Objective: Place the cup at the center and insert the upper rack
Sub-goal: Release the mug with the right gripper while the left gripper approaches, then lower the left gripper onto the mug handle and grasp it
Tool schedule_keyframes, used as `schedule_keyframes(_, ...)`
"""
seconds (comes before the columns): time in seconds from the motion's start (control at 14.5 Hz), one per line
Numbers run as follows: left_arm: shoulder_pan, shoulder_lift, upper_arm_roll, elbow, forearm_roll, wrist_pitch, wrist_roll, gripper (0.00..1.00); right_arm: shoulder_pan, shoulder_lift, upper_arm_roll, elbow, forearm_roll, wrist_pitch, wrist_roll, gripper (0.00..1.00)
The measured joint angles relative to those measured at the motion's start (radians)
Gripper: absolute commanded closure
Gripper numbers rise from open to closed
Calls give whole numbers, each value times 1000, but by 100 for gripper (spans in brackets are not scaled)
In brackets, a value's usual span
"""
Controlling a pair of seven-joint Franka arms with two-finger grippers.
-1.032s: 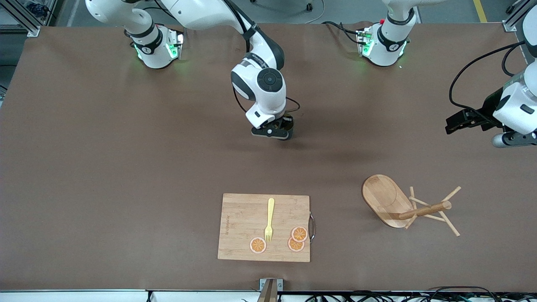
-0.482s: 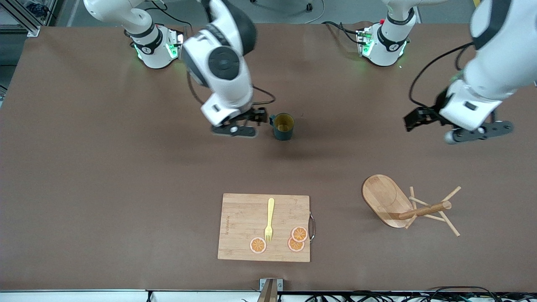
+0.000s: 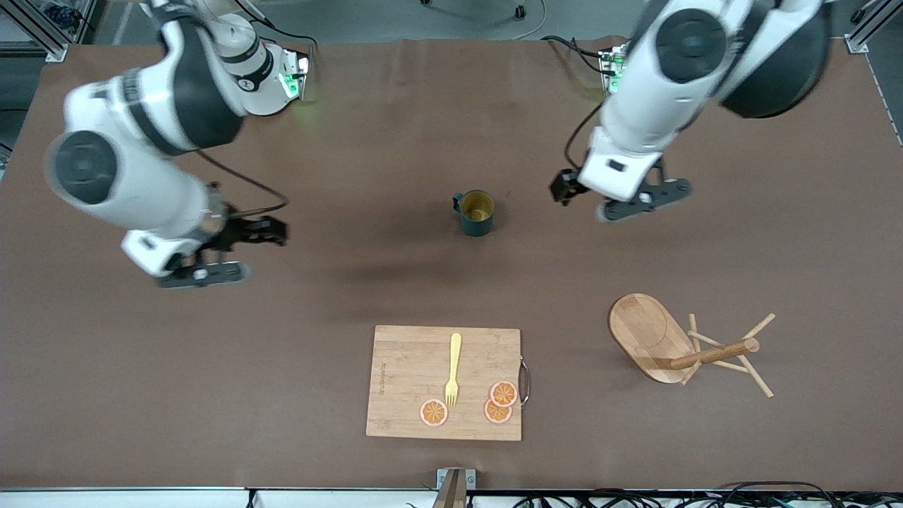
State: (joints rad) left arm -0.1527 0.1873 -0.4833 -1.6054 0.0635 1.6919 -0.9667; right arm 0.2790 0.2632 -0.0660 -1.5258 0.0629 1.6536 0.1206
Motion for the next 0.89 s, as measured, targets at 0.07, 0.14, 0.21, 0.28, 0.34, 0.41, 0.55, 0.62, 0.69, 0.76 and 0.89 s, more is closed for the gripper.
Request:
schedule_keyframes(0.07,-95,42,-1,0,52,5,-145,0,-59,-11,0,8,-56,-28,-52,0)
schedule_keyframes(0.14,-147,69,-3,-1,73,12,-226,0,-83,-16,0,17,-74,-53,-67,0)
schedule_keyframes(0.21,-202,99,-3,-1,91,26,-321,0,-110,-18,2,33,-85,-95,-73,0)
schedule_keyframes(0.28,-261,135,-3,-2,114,52,-423,1,-140,-20,2,52,-88,-131,-79,0)
schedule_keyframes(0.34,-322,175,-3,-3,147,82,-535,2,-173,-21,2,71,-88,-154,-85,0)
schedule_keyframes(0.41,-375,216,-3,-3,185,111,-643,3,-205,-22,2,87,-89,-168,-90,0)
schedule_keyframes(0.55,-466,302,-1,7,269,155,-841,5,-261,-22,2,113,-89,-185,-122,0)
schedule_keyframes(0.62,-504,346,2,22,309,164,-931,6,-280,-22,2,123,-89,-188,-149,0)
schedule_keyframes(0.69,-537,388,4,40,349,166,-1012,7,-294,-22,3,130,-89,-189,-170,0)
schedule_keyframes(0.76,-567,428,7,60,395,167,-1090,9,-304,-22,3,136,-89,-189,-181,0)
schedule_keyframes(0.89,-616,493,10,86,488,167,-1229,9,-311,-22,4,151,-89,-190,-188,0)
